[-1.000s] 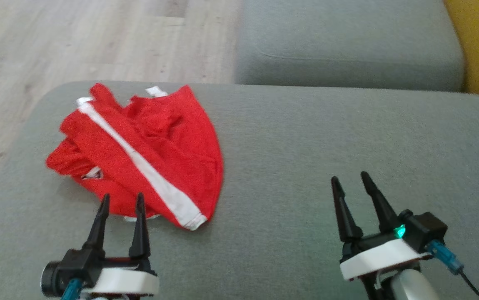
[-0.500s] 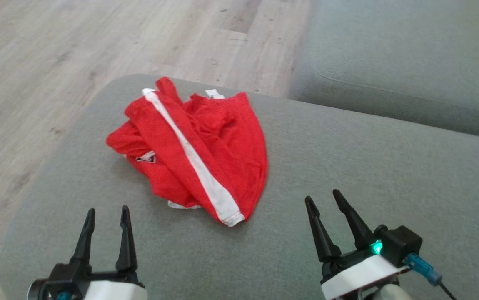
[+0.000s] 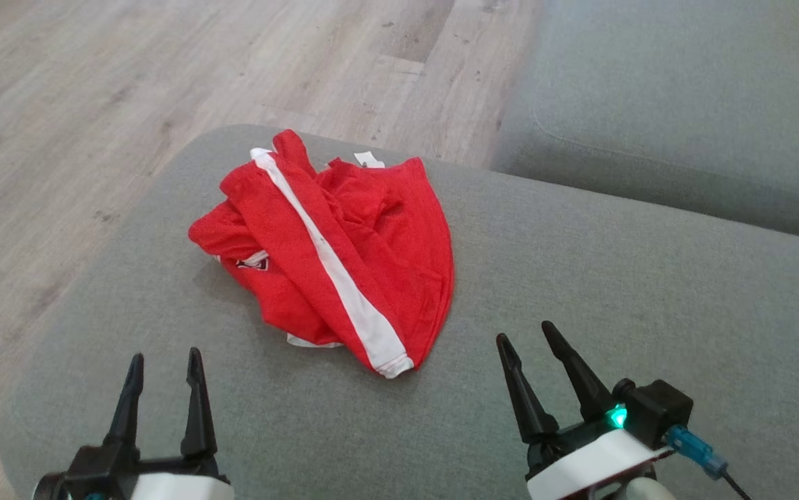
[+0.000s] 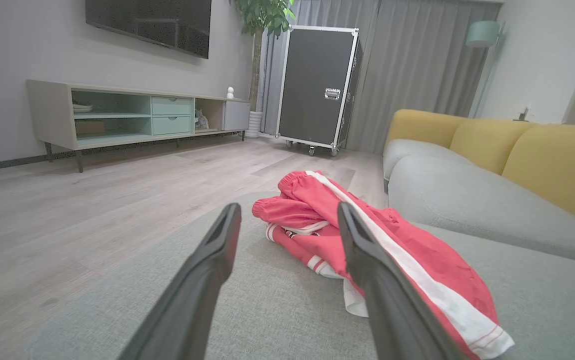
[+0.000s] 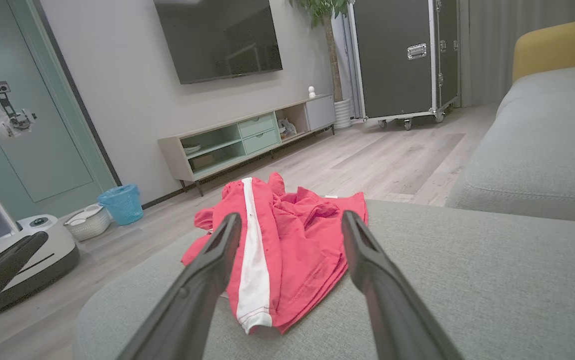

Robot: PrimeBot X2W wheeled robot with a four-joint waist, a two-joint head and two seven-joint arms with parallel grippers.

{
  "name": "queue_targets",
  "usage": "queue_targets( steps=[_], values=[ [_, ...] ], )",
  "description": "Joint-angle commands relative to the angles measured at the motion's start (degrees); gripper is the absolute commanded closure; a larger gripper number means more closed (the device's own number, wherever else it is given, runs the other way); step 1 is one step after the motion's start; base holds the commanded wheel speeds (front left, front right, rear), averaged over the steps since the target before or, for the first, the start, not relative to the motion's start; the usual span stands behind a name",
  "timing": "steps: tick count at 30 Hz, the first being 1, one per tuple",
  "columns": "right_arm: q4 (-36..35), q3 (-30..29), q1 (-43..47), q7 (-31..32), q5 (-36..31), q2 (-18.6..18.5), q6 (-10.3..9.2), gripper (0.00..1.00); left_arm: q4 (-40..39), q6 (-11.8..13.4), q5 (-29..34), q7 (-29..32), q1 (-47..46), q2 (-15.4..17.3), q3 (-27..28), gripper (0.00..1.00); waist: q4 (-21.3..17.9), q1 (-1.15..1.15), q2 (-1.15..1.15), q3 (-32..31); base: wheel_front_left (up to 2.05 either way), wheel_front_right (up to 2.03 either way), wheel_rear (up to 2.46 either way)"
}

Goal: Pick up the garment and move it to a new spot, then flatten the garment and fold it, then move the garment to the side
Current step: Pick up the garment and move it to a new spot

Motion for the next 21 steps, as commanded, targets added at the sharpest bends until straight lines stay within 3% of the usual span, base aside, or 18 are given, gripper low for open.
queue_targets(
  steps=[1, 9, 13, 21],
  values=[
    [-1.6, 0.9, -2.0, -0.6, -0.1, -0.3, 0.23, 0.0, -1.8, -0.5, 1.1, -0.5, -3.7, 0.2, 2.4, 0.0, -0.8, 0.01, 0.0, 0.8, 0.0, 0.0, 0.0],
    [-2.4, -0.7, -4.0, -0.6, -2.0, -0.3, 0.23, 0.0, 5.6, -3.5, 2.6, 0.8, -17.9, 6.7, -0.4, 0.0, -4.1, 0.01, 0.0, 6.7, 0.0, 0.0, 0.0],
    [-3.0, -1.9, -6.1, -0.6, -3.8, -0.3, 0.23, 0.0, 12.3, -4.3, 2.2, 9.1, -30.2, 11.2, -4.9, 0.0, -6.6, 0.01, 0.0, 11.7, 0.0, 0.0, 0.0],
    [-5.7, -4.6, -9.6, -0.6, -5.4, -0.3, 0.23, 0.0, 23.6, -4.4, -6.3, 25.8, -49.3, 20.2, -17.7, 0.0, -11.8, 0.01, 0.0, 19.2, 0.0, 0.0, 0.0]
  ],
)
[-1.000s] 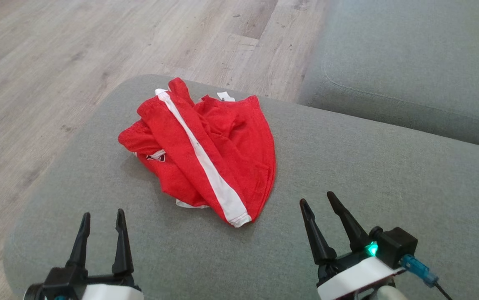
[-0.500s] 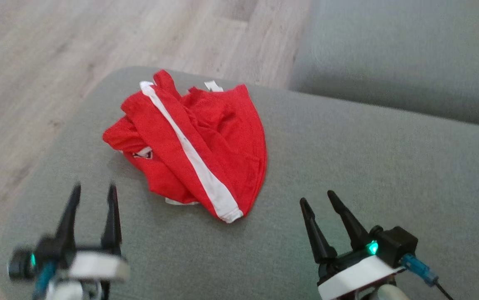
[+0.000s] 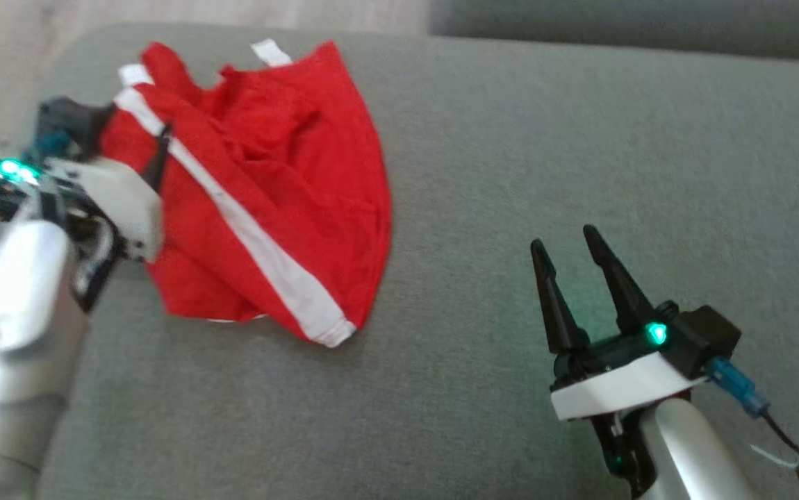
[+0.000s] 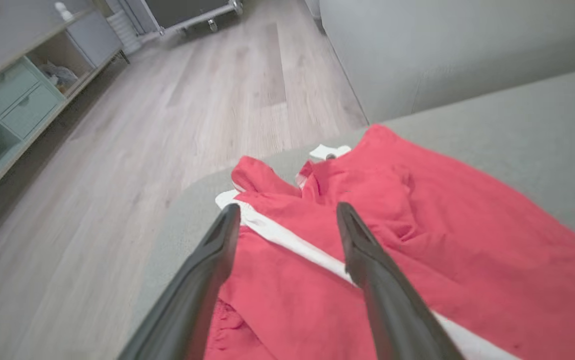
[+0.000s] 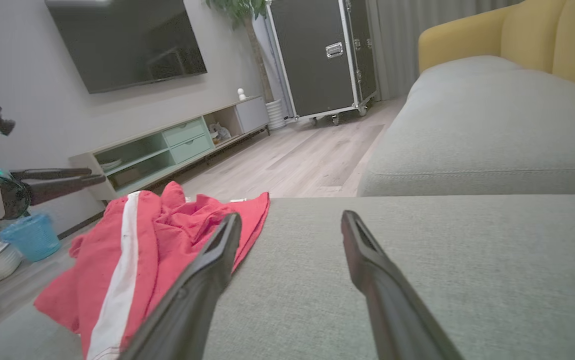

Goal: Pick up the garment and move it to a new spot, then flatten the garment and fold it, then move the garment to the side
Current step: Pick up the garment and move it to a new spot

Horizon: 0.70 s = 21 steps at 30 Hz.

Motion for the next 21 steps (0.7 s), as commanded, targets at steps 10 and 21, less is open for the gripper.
queue_targets(
  steps=[10, 21],
  values=[
    [-4.0, 0.5, -4.2, -0.6, -0.3, -0.1, 0.23, 0.0, 11.0, 0.1, -1.6, 6.3, -10.6, 7.4, -2.9, 0.0, -6.5, -0.02, 0.0, 6.5, 0.0, 0.0, 0.0],
    [-5.0, -0.6, -4.6, -0.6, -0.9, -0.1, 0.23, 0.0, 18.5, 0.1, -3.8, 4.2, -11.4, 6.3, -5.3, 1.0, -7.6, -0.02, 0.0, 6.5, 0.0, 0.0, 0.0]
  ],
)
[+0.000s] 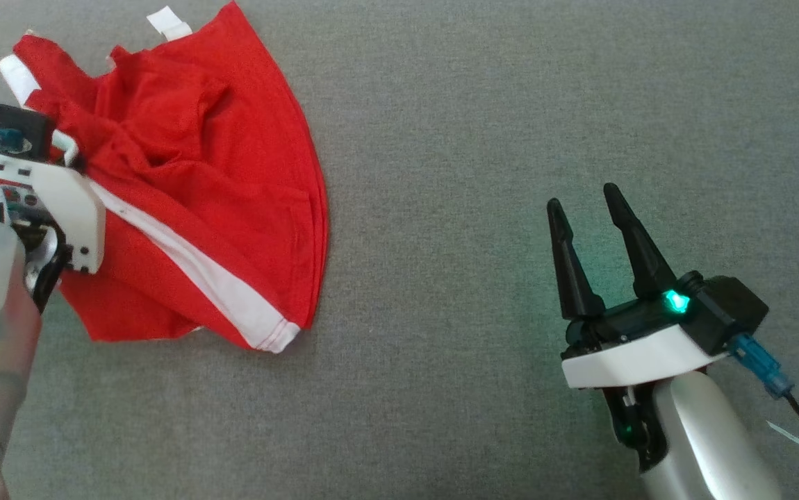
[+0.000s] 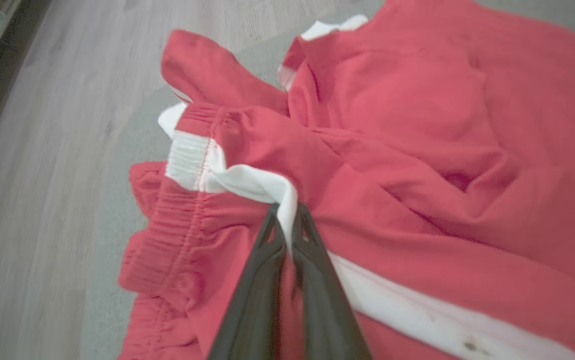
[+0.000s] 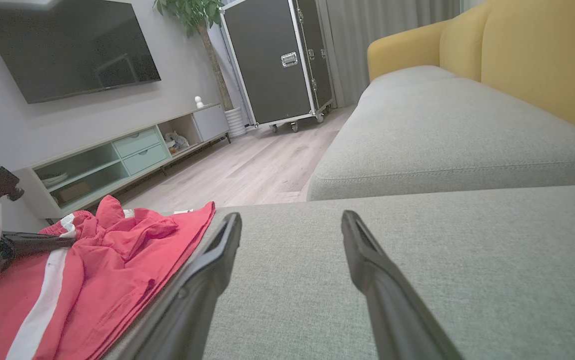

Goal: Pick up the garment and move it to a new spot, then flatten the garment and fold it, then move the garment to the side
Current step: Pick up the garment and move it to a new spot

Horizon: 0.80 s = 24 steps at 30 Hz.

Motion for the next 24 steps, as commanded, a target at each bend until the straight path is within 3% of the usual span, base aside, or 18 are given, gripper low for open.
queue_targets(
  steps=[1, 10, 16, 24],
  values=[
    [-1.9, 1.0, -1.5, -0.6, -0.4, -0.1, 0.23, 0.0, -1.1, 0.1, -0.5, -2.5, -3.6, 2.8, 1.6, 1.0, 0.0, -0.01, 0.0, -0.4, 0.0, 0.0, 0.0],
    [-0.1, 1.1, 0.6, -0.6, 0.6, -0.1, 0.23, 0.0, -4.8, 2.3, -1.6, -22.8, -6.0, 1.9, 4.4, 1.0, 1.0, -0.01, 0.0, -6.6, 0.0, 0.0, 0.0],
    [0.6, 0.8, 2.2, -0.6, 1.6, -0.1, 0.23, 0.0, -10.1, 2.1, -2.5, -29.0, -5.1, 0.6, 4.9, 1.0, 1.8, -0.01, 0.0, -10.3, 0.0, 0.0, 0.0],
    [1.3, 1.4, 3.9, -0.6, 2.8, -0.1, 0.23, 0.0, -21.5, 3.1, -3.2, -30.4, -0.9, -0.8, 4.3, 1.0, 2.1, -0.01, 0.0, -13.4, 0.0, 0.0, 0.0]
  ],
)
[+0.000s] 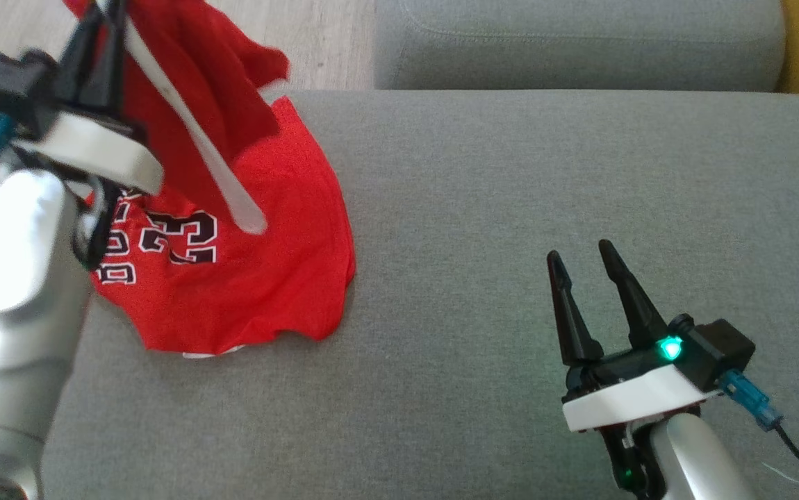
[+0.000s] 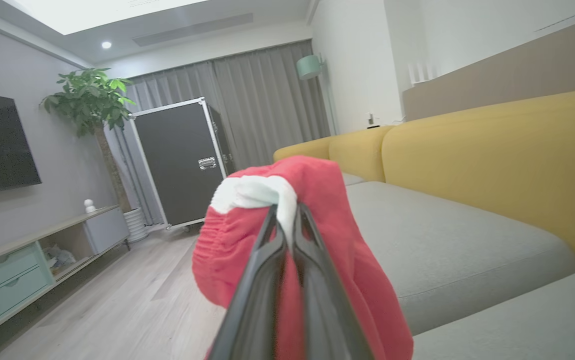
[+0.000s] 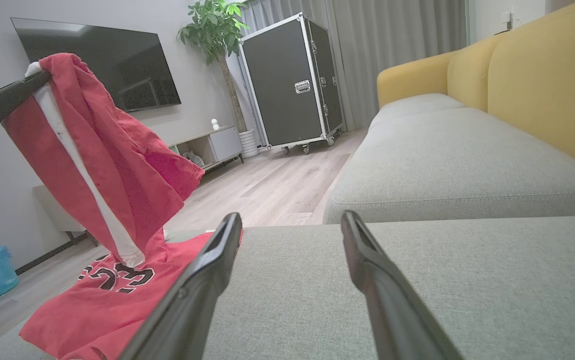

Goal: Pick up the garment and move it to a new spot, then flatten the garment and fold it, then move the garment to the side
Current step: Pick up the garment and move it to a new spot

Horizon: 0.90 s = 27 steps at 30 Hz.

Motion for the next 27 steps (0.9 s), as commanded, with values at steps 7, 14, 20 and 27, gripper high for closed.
queue_targets(
  steps=[7, 14, 20, 27],
  values=[
    [-2.1, 1.0, -1.6, -0.6, 0.5, -0.1, 0.23, 0.0, -12.0, 0.9, -0.3, 3.1, 1.1, -0.1, -0.8, 1.0, -3.0, 0.01, 0.0, -0.4, 0.0, 0.0, 0.0],
    [-3.4, 0.1, -3.5, -0.6, 0.9, -0.1, 0.23, 0.0, -18.5, 1.1, 0.3, 7.5, 2.0, -4.1, -5.6, 1.0, -10.0, 0.01, 0.0, 2.0, 0.0, 0.0, 0.0],
    [-5.2, 0.0, -5.4, -0.6, 2.7, -0.1, 0.23, 0.0, -18.0, 0.3, 2.3, 9.5, 0.4, -7.0, -10.3, 1.0, -19.0, 0.01, 0.0, 5.9, 0.0, 0.0, 0.0],
    [-7.5, 0.5, -7.0, -0.6, 6.0, -0.1, 0.23, 0.0, -12.7, -0.6, 3.4, 8.0, -3.7, -10.6, -13.4, 0.02, -27.5, 0.01, 0.0, 10.3, 0.0, 0.0, 0.0]
  ],
)
